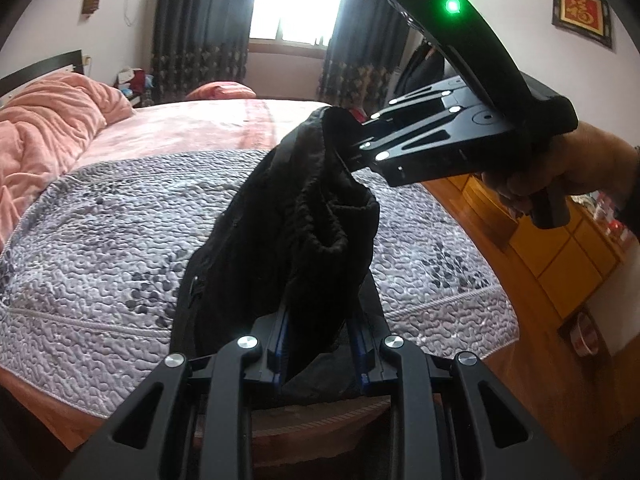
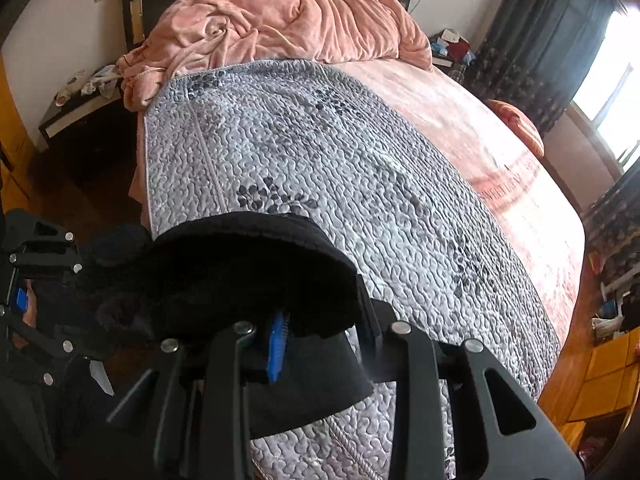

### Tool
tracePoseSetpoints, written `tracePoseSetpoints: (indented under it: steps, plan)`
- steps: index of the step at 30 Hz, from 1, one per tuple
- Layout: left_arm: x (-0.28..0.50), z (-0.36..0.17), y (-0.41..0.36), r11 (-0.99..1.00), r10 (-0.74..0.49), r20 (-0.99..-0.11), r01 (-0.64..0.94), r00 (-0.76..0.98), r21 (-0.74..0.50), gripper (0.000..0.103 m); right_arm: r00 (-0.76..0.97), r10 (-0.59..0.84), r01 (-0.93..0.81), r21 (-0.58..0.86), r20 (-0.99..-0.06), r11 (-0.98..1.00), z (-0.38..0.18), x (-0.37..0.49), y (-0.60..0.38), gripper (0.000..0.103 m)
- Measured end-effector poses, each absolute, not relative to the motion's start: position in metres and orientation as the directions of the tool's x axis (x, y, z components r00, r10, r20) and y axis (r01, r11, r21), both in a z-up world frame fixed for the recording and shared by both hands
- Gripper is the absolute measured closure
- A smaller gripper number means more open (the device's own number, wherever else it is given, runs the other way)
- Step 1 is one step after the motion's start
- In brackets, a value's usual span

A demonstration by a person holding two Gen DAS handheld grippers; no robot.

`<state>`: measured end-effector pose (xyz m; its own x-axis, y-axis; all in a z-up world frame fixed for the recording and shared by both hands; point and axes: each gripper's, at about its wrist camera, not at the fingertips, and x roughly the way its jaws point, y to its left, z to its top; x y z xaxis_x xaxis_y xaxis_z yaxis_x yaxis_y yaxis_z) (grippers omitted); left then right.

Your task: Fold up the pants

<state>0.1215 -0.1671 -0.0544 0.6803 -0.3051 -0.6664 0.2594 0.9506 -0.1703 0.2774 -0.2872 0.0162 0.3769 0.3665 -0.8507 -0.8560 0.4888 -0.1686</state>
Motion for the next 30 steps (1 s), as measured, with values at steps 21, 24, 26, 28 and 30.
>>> tracePoseSetpoints:
  steps: [21,24,26,28,30]
  plan:
    - [0.148,-0.105,-0.22,0.927,-0.339,-0.745,0.339,0.575,-0.16,0.078,0.355,0.341,-0.842,-0.14,-0.871,0.52,-0.042,0.298,-0.336,0.074]
    - [0.154,-0.112,-0.226,0.923,-0.344,-0.755,0.35,0.557,-0.162,0.078,0.356,0.335,-0.844,-0.147,-0.873,0.515,-0.05,0.301,-0.342,0.074]
    - [0.157,-0.118,-0.231,0.92,-0.347,-0.762,0.356,0.547,-0.164,0.078,0.357,0.331,-0.845,-0.15,-0.873,0.514,-0.055,0.303,-0.345,0.074]
    - [0.162,-0.124,-0.235,0.918,-0.349,-0.769,0.359,0.535,-0.167,0.078,0.356,0.328,-0.844,-0.15,-0.875,0.515,-0.061,0.306,-0.348,0.074]
    - [0.167,-0.13,-0.238,0.916,-0.351,-0.778,0.363,0.521,-0.171,0.078,0.356,0.323,-0.843,-0.152,-0.877,0.516,-0.069,0.31,-0.352,0.074]
